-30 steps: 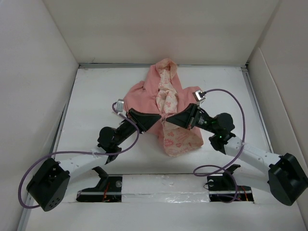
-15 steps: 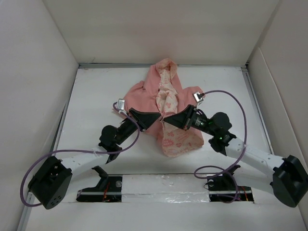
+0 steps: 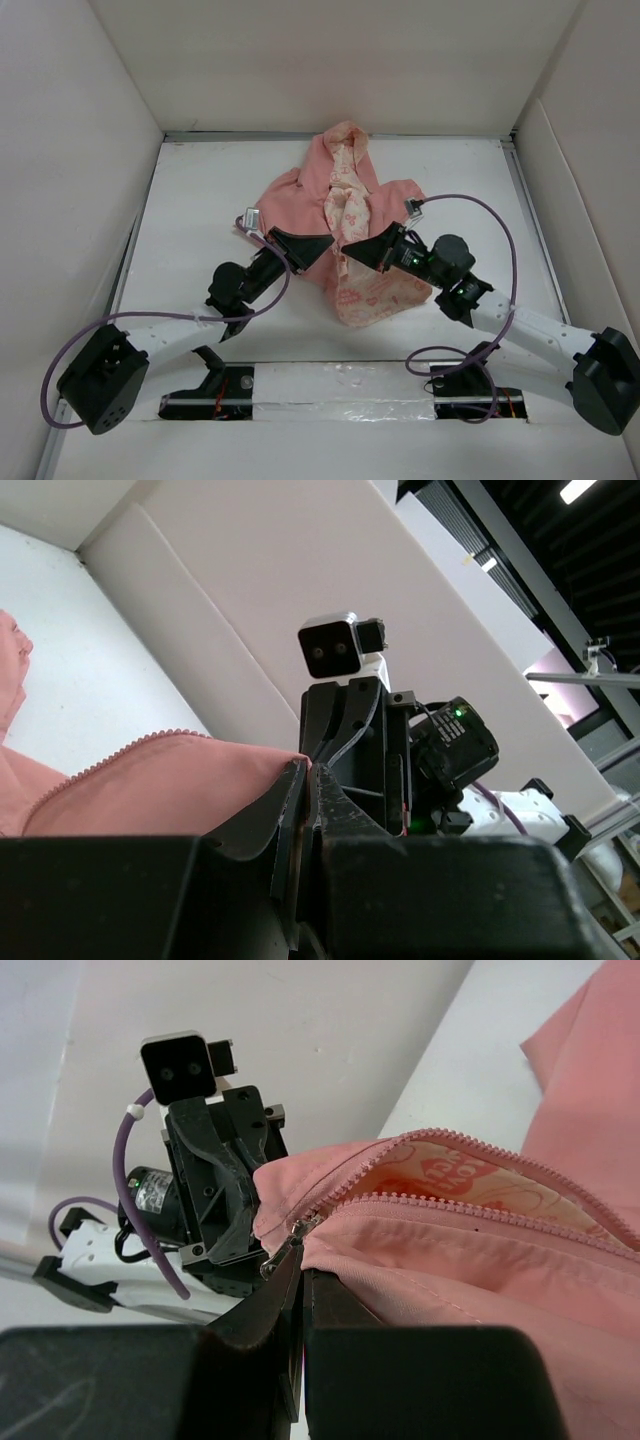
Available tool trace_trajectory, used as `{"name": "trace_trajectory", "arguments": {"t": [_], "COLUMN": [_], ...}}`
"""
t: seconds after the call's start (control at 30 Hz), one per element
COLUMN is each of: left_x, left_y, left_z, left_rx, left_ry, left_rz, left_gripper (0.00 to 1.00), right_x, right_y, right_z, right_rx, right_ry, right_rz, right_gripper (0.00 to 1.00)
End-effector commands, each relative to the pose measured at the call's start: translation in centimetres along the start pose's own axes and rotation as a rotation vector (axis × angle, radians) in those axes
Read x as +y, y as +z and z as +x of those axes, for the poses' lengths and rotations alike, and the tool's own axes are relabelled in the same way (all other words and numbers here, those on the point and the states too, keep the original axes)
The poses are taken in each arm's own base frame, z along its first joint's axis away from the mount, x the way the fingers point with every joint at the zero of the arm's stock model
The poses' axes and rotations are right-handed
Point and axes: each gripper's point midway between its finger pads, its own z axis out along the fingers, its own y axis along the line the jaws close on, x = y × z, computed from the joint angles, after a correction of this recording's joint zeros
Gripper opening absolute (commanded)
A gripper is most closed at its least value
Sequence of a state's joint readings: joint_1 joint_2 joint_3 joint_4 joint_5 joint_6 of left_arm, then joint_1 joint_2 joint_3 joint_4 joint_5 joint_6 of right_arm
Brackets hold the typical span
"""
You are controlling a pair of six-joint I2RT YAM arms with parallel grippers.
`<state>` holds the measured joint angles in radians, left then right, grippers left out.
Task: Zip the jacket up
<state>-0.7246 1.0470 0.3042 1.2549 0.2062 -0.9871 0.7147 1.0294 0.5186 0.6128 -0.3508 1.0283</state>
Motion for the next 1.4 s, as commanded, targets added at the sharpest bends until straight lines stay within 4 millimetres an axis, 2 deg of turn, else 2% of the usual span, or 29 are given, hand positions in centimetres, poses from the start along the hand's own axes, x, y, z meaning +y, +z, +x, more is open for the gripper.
{"name": "trace_trajectory", "arguments": {"t": [0.0, 0.17, 0.3, 0.33, 0.37, 0.43, 0.47, 0.53, 0.57, 0.63, 0.67, 0.73, 0.77, 0.8, 0.83, 0.9, 0.93, 1.0, 1.13, 1.2, 1.23, 1.37], "left_x": [-15.2, -14.6, -13.9, -13.7, -12.6, -12.9, -11.7, -12.4, -11.3, -11.8, -10.4, -10.5, -8.5, -8.0, -8.5, -6.8, -7.4, -5.4, -3.9, -4.1, -3.6, -3.2], "left_y": [-5.3, -5.0, -4.6, -4.5, -3.8, -4.0, -3.2, -2.9, -2.3, -2.1, -1.6, -0.9, -0.4, -0.1, 0.3, 0.7, 1.3, 1.3, 0.7, 0.3, -0.2, -1.2], "left_z": [-8.3, -7.7, -7.0, -6.9, -6.4, -6.6, -5.9, -6.0, -5.3, -5.3, -4.7, -5.2, -4.3, -4.0, -4.3, -2.1, -2.1, 0.0, 1.7, 2.3, 2.9, 3.1], "left_rx": [-0.392, -0.363, -0.325, -0.315, -0.290, -0.286, -0.244, -0.219, -0.174, -0.150, -0.107, -0.095, -0.034, -0.005, 0.008, 0.138, 0.163, 0.280, 0.347, 0.367, 0.377, 0.357], "left_ry": [0.070, 0.072, 0.092, 0.101, 0.112, 0.134, 0.138, 0.177, 0.180, 0.204, 0.195, 0.225, 0.223, 0.232, 0.246, 0.223, 0.218, 0.177, 0.097, 0.032, 0.008, -0.049], "left_rz": [0.652, 0.627, 0.580, 0.564, 0.508, 0.494, 0.430, 0.419, 0.364, 0.356, 0.289, 0.237, 0.139, 0.107, 0.104, 0.051, 0.053, -0.017, -0.066, -0.062, -0.070, -0.090], "left_gripper": [0.00, 0.00, 0.01, 0.15, 0.23, 0.36, 0.39, 0.45, 0.47, 0.49, 0.49, 0.47, 0.45, 0.43, 0.40, 0.38, 0.38, 0.38, 0.50, 0.52, 0.52, 0.54], "right_x": [0.8, 1.8, 1.6, 1.2, 1.0, 0.6, 0.2, 0.0, 0.0, 0.0, 0.2, 0.1, 0.3, 0.0, -0.1, -0.5, -0.6, -0.9, -1.6, -2.2, -2.0, -2.5], "right_y": [0.0, -0.3, -0.7, -0.9, -1.0, -1.2, -1.3, -1.3, -1.5, -1.6, -1.7, -1.9, -2.1, -2.3, -2.4, -2.5, -2.6, -2.7, -3.0, -3.1, -3.2, -3.4], "right_z": [-1.1, -3.4, -2.6, -2.2, -2.3, -1.9, -1.9, -1.4, -0.9, -1.3, -1.0, -1.5, -1.1, -1.4, -1.6, -1.3, -1.5, -1.2, -1.1, -1.4, -1.5, -2.1], "right_rx": [-0.043, -0.067, -0.002, 0.008, 0.011, 0.020, 0.026, 0.047, 0.067, 0.057, 0.072, 0.064, 0.083, 0.080, 0.075, 0.092, 0.088, 0.099, 0.098, 0.090, 0.084, 0.069], "right_ry": [-0.008, -0.078, -0.100, -0.097, -0.099, -0.095, -0.098, -0.097, -0.082, -0.083, -0.070, -0.074, -0.076, -0.078, -0.082, -0.094, -0.102, -0.112, -0.129, -0.141, -0.151, -0.186], "right_rz": [-0.018, -0.053, -0.053, -0.048, -0.047, -0.037, -0.030, -0.037, -0.045, -0.066, -0.083, -0.095, -0.105, -0.098, -0.094, -0.081, -0.075, -0.068, -0.052, -0.026, -0.026, 0.000], "right_gripper": [0.00, 0.00, 0.00, 0.00, 0.00, 0.00, 0.00, 0.00, 0.00, 0.00, 0.00, 0.00, 0.00, 0.00, 0.00, 0.00, 0.00, 0.00, 0.00, 0.00, 0.00, 0.00]}}
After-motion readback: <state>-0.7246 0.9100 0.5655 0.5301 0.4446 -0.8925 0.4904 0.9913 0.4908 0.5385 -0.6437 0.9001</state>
